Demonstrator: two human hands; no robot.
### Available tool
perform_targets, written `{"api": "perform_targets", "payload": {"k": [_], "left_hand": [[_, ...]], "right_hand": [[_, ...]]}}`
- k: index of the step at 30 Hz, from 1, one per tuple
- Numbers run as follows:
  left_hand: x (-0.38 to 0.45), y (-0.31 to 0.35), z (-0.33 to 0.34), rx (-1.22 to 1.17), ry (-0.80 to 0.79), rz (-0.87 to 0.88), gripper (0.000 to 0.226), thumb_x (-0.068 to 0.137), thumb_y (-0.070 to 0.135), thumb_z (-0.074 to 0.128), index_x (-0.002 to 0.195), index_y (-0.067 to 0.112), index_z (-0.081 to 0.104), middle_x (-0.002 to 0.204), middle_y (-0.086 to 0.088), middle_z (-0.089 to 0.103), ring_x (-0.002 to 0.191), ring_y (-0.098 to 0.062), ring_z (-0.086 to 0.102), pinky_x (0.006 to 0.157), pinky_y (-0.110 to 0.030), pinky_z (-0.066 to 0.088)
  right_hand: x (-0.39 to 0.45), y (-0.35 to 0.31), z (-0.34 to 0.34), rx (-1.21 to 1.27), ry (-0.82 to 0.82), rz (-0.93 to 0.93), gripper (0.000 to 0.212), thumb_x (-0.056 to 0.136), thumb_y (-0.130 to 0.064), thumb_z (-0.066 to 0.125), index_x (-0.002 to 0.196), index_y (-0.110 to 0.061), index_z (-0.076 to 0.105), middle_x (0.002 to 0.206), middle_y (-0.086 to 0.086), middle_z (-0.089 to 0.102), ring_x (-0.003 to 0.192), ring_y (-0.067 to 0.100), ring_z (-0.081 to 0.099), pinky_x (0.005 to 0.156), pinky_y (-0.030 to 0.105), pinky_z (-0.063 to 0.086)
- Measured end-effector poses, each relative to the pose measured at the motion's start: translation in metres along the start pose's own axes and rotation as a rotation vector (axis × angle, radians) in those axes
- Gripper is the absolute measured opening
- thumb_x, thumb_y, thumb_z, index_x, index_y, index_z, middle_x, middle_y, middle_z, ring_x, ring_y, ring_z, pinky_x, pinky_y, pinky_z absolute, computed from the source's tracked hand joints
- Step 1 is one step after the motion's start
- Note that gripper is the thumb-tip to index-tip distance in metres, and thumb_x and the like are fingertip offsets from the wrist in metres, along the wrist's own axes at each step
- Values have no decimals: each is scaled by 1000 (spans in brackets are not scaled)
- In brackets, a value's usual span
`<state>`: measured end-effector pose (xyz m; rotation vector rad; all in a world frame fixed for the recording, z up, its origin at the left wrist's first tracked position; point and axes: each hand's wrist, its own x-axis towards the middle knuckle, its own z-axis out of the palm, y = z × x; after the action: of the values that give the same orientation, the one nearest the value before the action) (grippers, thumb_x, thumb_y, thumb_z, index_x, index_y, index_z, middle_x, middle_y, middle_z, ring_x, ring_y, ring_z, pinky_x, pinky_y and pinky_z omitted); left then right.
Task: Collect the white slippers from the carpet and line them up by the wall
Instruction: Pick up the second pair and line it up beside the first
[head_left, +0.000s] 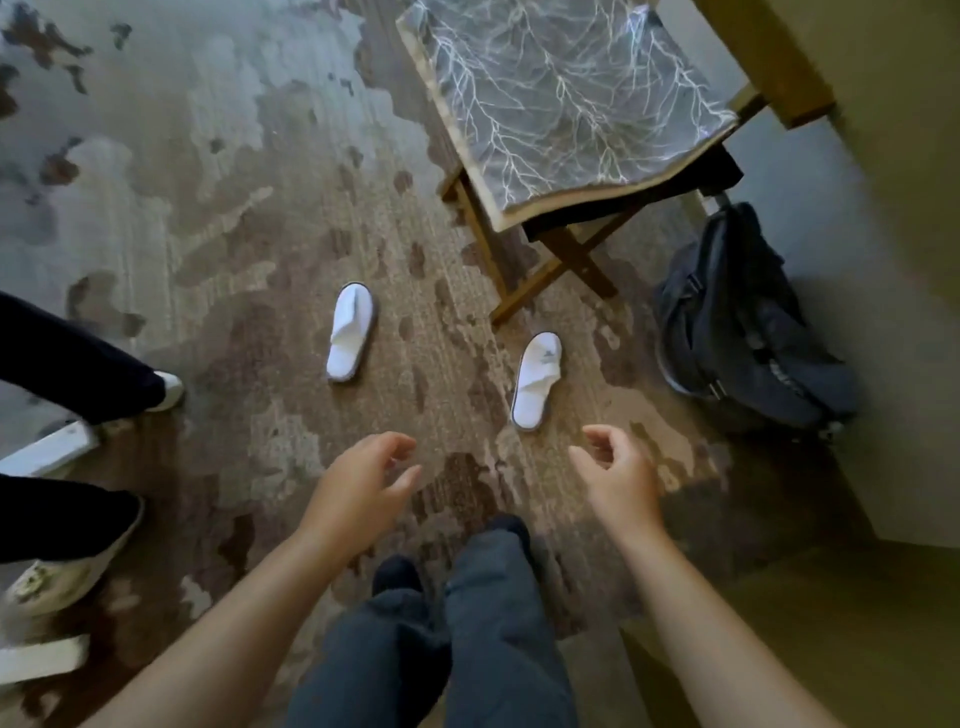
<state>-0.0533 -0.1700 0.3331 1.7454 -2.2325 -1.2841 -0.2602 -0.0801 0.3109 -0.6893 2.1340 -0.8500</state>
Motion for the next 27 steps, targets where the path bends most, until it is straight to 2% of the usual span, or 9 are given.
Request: {"api": "perform_targets", "payload": {"k": [3, 7, 11, 13, 15, 17, 23, 25, 27], "left_hand": [[69, -8, 38, -15, 3, 0, 29, 84, 21, 54, 113, 16, 54, 111, -4, 61, 97, -12, 53, 82, -25, 41], [160, -38, 103, -9, -36, 10, 30, 84, 21, 55, 113, 14, 54, 113, -6, 61, 104, -16, 54, 86, -27, 40], [251, -90, 181, 33, -110, 94, 31, 84, 22, 55, 114, 14, 54, 115, -6, 60, 106, -18, 53, 85, -26, 39], [300, -121, 222, 53, -117, 124, 30, 84, 24, 54, 113, 16, 54, 116, -5, 59, 104, -15, 53, 83, -24, 37], [345, -152, 262, 45, -137, 130, 31, 84, 24, 54, 114, 17, 53, 116, -4, 59, 103, -15, 53, 82, -24, 38], [382, -177, 298, 41, -173, 147, 32, 84, 25, 55, 115, 17, 52, 117, -4, 59, 102, -15, 53, 83, -25, 39], [436, -231, 346, 100, -208, 213, 33, 83, 27, 56, 114, 18, 53, 112, 0, 59, 94, -9, 49, 80, -23, 38], [437, -243, 351, 73, -190, 175, 31, 84, 25, 55, 114, 16, 53, 112, -2, 60, 95, -11, 51, 81, -24, 39], [431, -252, 353, 64, -213, 141, 31, 84, 23, 55, 114, 16, 54, 114, -4, 61, 99, -14, 53, 84, -25, 42]], "right_hand": [[67, 37, 33, 4, -9, 45, 25, 79, -14, 61, 103, -12, 55, 100, 5, 55, 93, 17, 49, 79, 27, 36], [151, 103, 87, 8, 17, 101, 32, 78, -17, 62, 109, -10, 54, 112, 10, 58, 101, 19, 50, 82, 26, 35], [232, 188, 148, -38, 64, 156, 40, 80, -20, 61, 117, -11, 49, 121, 10, 56, 90, 11, 46, 75, 25, 35], [275, 237, 181, -82, 88, 171, 45, 79, -21, 62, 119, -10, 46, 124, 12, 54, 102, 19, 51, 79, 28, 39], [315, 286, 213, -160, 94, 185, 52, 76, -21, 63, 122, -9, 43, 128, 15, 50, 115, 29, 46, 88, 35, 40], [350, 328, 241, -227, 101, 198, 60, 74, -24, 65, 125, -9, 38, 132, 16, 42, 119, 32, 40, 92, 37, 38], [408, 397, 301, -201, 204, 286, 94, 64, -34, 75, 134, -7, 18, 139, 22, 34, 125, 39, 33, 103, 46, 30], [414, 404, 313, -291, 239, 296, 99, 61, -39, 77, 134, -7, 18, 139, 23, 33, 126, 39, 29, 104, 44, 21], [415, 403, 320, -316, 286, 293, 99, 59, -35, 79, 133, -7, 20, 138, 25, 33, 125, 39, 30, 103, 44, 23]]}}
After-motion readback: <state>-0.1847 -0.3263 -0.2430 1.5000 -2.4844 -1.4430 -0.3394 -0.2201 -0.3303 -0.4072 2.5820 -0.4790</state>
